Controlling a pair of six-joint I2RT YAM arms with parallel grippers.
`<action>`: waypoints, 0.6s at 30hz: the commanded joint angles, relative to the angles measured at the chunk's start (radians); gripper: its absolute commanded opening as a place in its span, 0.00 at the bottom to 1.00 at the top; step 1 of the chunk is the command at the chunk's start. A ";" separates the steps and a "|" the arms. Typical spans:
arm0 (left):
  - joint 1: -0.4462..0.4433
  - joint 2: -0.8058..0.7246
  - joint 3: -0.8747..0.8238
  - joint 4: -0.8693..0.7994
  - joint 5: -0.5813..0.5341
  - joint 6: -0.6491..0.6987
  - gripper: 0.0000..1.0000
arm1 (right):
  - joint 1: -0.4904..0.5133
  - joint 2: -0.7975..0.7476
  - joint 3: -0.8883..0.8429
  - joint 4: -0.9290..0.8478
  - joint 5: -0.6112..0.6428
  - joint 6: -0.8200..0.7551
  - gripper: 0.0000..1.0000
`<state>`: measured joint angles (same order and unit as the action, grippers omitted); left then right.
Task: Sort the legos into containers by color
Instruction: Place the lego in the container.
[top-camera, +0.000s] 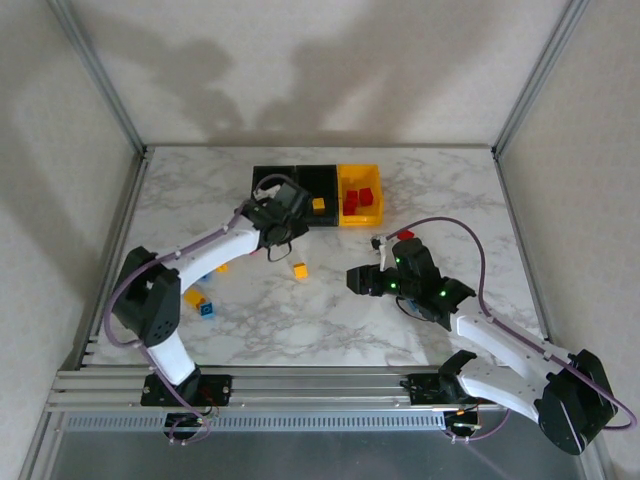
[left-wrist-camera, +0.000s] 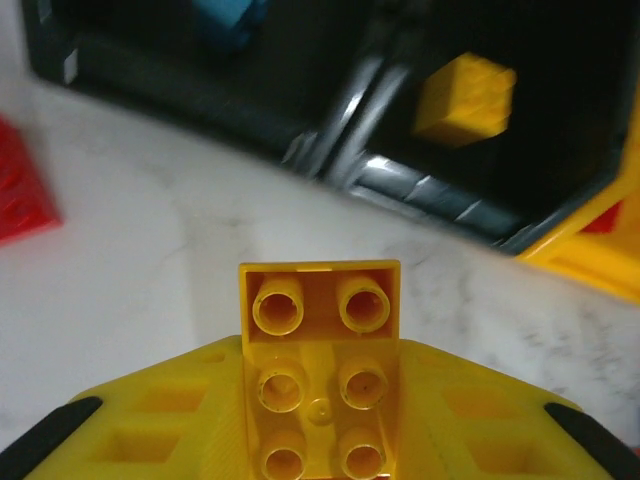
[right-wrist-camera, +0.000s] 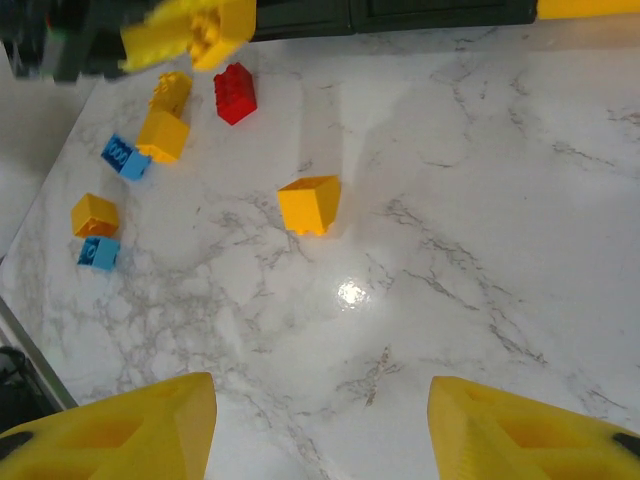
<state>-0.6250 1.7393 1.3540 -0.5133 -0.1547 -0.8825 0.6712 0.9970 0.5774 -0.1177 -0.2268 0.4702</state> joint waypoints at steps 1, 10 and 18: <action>0.005 0.107 0.139 -0.043 -0.023 0.062 0.34 | 0.005 -0.012 -0.017 0.046 0.033 0.041 0.58; 0.055 0.431 0.567 -0.167 -0.022 0.130 0.34 | 0.005 -0.056 -0.025 0.015 0.050 0.048 0.58; 0.080 0.555 0.729 -0.196 -0.019 0.154 0.34 | 0.005 -0.056 -0.039 0.012 0.060 0.048 0.58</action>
<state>-0.5552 2.2692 2.0144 -0.6559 -0.1551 -0.7654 0.6712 0.9432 0.5587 -0.1013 -0.1795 0.5106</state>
